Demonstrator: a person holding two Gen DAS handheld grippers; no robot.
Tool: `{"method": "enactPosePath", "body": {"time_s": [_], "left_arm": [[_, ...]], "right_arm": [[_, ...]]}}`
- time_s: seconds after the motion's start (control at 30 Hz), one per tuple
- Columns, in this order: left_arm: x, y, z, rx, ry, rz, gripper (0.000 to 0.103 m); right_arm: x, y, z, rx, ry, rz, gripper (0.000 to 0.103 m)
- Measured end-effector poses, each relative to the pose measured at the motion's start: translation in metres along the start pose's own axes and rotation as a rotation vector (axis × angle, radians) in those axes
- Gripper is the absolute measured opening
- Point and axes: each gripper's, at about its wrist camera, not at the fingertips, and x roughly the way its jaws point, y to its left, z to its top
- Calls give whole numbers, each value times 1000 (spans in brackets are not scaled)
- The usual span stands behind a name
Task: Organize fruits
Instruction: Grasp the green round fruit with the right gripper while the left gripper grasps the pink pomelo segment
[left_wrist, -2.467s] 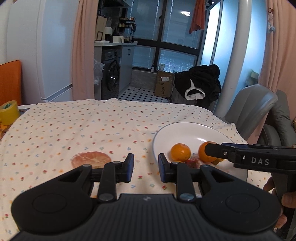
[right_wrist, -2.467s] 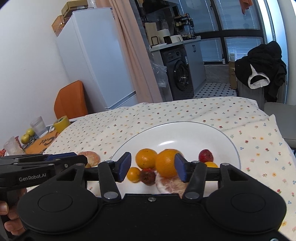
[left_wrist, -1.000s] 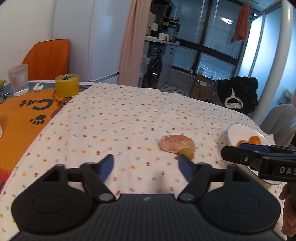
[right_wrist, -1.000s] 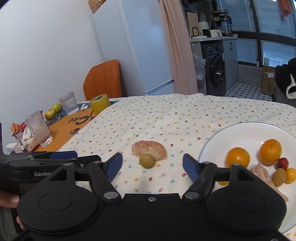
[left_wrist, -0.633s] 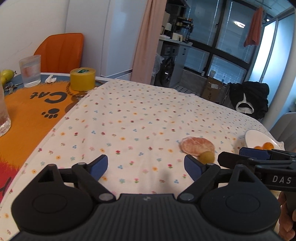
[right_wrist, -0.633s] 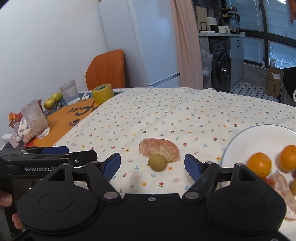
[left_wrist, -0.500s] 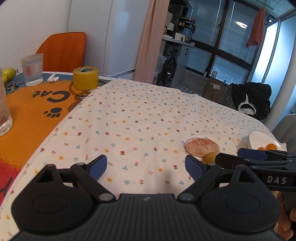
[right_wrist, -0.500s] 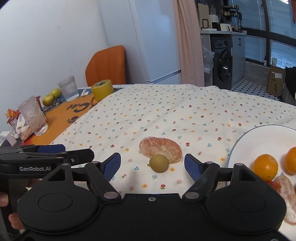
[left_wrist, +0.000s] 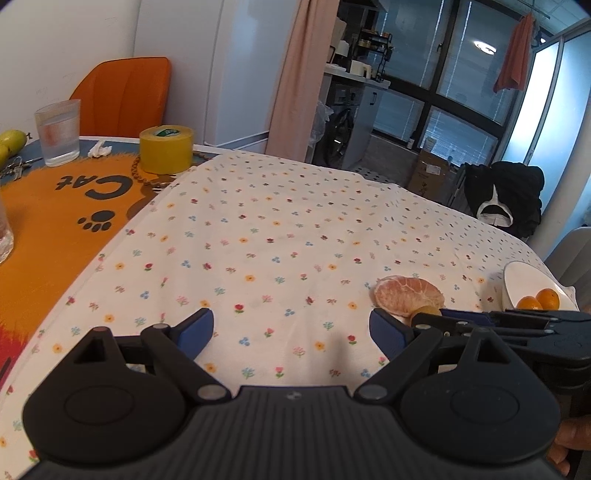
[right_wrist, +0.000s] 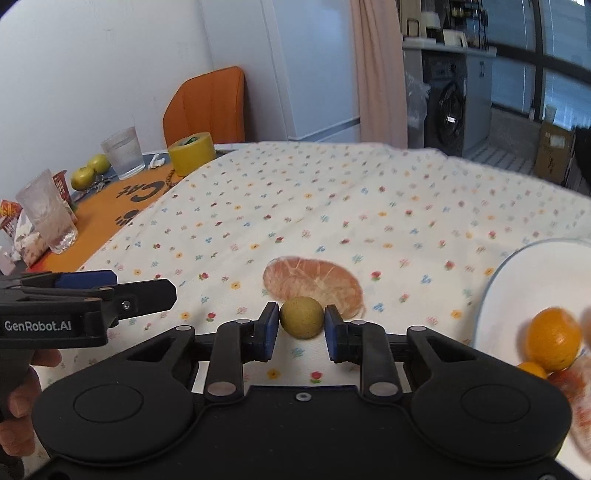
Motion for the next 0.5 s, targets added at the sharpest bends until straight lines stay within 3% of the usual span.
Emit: {"method": "enactPosePath", "body": {"time_s": [0.5], "left_arm": [[19, -44, 7, 88, 9, -53, 90]], "right_arm": [[-38, -34, 6, 54, -88, -23, 25]]}}
